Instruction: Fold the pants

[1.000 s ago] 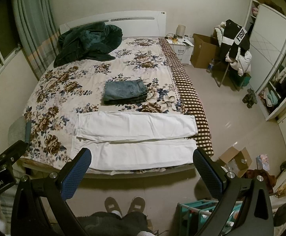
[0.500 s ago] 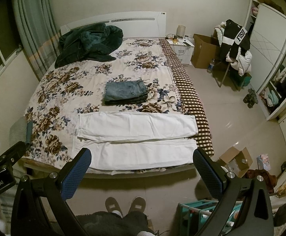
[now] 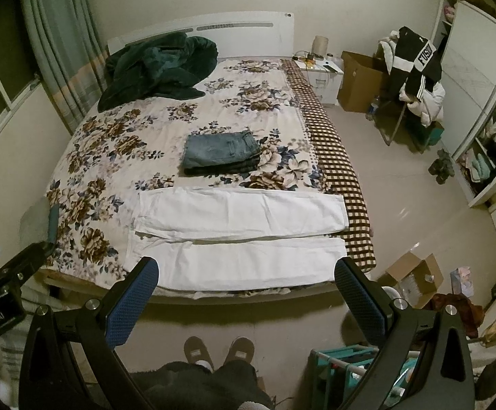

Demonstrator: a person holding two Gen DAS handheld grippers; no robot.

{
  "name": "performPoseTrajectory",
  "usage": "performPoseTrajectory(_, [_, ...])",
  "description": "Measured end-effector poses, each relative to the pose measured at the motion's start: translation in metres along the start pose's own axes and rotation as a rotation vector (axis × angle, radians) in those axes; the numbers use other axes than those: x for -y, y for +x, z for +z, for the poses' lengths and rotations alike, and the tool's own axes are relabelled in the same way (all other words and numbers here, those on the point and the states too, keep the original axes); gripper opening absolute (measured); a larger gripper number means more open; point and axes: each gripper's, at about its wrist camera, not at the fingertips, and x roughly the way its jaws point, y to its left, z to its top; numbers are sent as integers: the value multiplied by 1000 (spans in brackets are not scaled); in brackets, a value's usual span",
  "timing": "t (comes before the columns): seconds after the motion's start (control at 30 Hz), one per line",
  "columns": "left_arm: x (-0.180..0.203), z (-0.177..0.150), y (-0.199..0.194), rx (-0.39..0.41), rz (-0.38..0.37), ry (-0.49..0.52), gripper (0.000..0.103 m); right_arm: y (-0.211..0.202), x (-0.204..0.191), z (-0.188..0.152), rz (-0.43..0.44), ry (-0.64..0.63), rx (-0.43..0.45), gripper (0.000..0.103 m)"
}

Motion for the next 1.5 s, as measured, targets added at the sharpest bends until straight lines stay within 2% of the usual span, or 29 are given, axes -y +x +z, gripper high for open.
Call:
performPoseTrajectory(0.03, [2,6,8,0,11,-10,103,8,4,3,-4,5,0,103])
performPoseTrajectory(0.07, [3,-3,16,4,17,-17,103,18,10,2,-6,10,0,103])
performPoseTrajectory(0.3, [12,24,88,-4,104,-46,103,107,43,26,-30,37,-35,103])
performPoseTrajectory(0.53, [11,53,176,-93,139,-56,103,219,62,61,-64,64,-99,103])
performPoseTrajectory(0.67, [5,81,247,-181,149,-67,103,300,64,87,-70,108,-166,103])
performPoseTrajectory(0.73, [-5,96,290,-233,152,-94,103,354,69,104,-82,153,-217,103])
performPoseTrajectory(0.87, [-29,122,392,-366,145,-185,103,455,81,128,-110,257,-314,103])
performPoseTrajectory(1.0, [-63,133,501,-501,149,-321,103,580,107,146,-122,415,-430,103])
performPoseTrajectory(1.1, [-86,133,577,-586,154,-436,103,668,128,151,-150,524,-486,103])
performPoseTrajectory(1.13, [-95,131,601,-611,151,-483,103,680,135,146,-158,544,-498,103])
performPoseTrajectory(1.2, [-106,128,640,-650,152,-556,103,733,153,141,-184,609,-533,103])
performPoseTrajectory(1.33, [-119,121,708,-722,141,-680,103,796,183,116,-203,729,-610,103])
performPoseTrajectory(1.5, [-124,97,768,-835,196,-751,102,842,212,95,-244,828,-650,103])
